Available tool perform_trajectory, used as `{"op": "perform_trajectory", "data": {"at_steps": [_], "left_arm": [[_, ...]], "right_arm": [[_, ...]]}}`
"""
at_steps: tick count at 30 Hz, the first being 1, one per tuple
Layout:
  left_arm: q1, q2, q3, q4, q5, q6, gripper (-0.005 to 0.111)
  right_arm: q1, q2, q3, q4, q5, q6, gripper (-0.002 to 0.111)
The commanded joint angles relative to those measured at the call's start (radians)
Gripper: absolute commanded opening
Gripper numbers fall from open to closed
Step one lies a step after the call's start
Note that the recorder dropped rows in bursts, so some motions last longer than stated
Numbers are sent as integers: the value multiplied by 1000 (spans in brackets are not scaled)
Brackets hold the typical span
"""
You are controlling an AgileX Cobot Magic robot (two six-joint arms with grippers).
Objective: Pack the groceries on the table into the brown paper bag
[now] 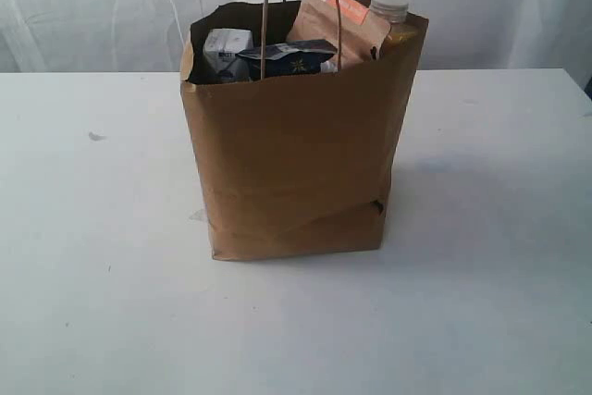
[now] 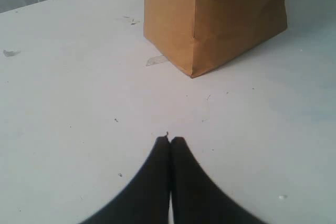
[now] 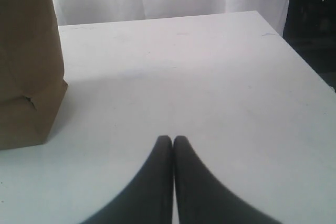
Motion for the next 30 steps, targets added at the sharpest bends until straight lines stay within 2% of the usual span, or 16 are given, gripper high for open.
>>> {"op": "perform_trajectory", "data": {"at_steps": [1, 25, 28, 30], "left_arm": [[1, -5, 5, 1, 4, 4, 0], [1, -5, 5, 1, 4, 4, 0], [1, -5, 5, 140, 84, 172, 0], [1, -5, 5, 188, 86, 265, 0]], "right_arm": [[-7, -7, 5, -2, -8, -2, 0], [-7, -7, 5, 0, -8, -2, 0], [-7, -7, 5, 0, -8, -2, 0], [-7, -7, 5, 0, -8, -2, 0]]}}
